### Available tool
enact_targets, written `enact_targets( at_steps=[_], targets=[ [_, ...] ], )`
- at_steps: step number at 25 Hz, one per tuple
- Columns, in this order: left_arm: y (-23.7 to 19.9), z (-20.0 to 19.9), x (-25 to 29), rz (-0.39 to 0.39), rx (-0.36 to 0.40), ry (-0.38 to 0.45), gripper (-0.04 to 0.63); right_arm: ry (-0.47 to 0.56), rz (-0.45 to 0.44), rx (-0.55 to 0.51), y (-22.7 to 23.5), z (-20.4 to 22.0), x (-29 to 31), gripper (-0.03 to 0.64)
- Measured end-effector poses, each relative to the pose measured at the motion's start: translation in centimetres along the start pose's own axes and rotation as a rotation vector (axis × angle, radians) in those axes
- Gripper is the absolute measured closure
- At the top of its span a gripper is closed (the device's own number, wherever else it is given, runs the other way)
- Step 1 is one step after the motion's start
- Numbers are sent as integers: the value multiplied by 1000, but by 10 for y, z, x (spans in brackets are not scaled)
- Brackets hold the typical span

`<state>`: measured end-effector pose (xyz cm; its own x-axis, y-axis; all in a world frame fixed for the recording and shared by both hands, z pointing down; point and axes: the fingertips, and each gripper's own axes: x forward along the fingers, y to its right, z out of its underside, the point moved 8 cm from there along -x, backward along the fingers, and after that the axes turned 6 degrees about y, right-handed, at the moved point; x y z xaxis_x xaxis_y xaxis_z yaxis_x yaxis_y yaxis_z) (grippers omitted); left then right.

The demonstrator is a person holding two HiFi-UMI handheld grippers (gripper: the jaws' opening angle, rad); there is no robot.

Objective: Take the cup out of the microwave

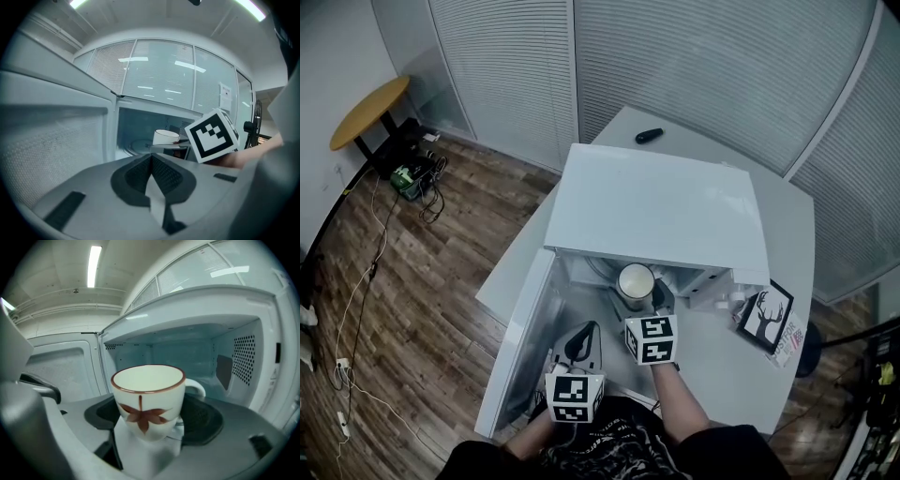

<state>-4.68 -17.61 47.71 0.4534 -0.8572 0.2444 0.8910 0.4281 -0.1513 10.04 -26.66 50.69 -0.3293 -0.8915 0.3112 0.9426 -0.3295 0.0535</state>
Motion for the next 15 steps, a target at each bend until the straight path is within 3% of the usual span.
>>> enact_targets(
  at_steps=[15],
  targets=[
    [16,3,0,9,13,11,589,-5,-32,-24,0,4,-48,239]
  ],
)
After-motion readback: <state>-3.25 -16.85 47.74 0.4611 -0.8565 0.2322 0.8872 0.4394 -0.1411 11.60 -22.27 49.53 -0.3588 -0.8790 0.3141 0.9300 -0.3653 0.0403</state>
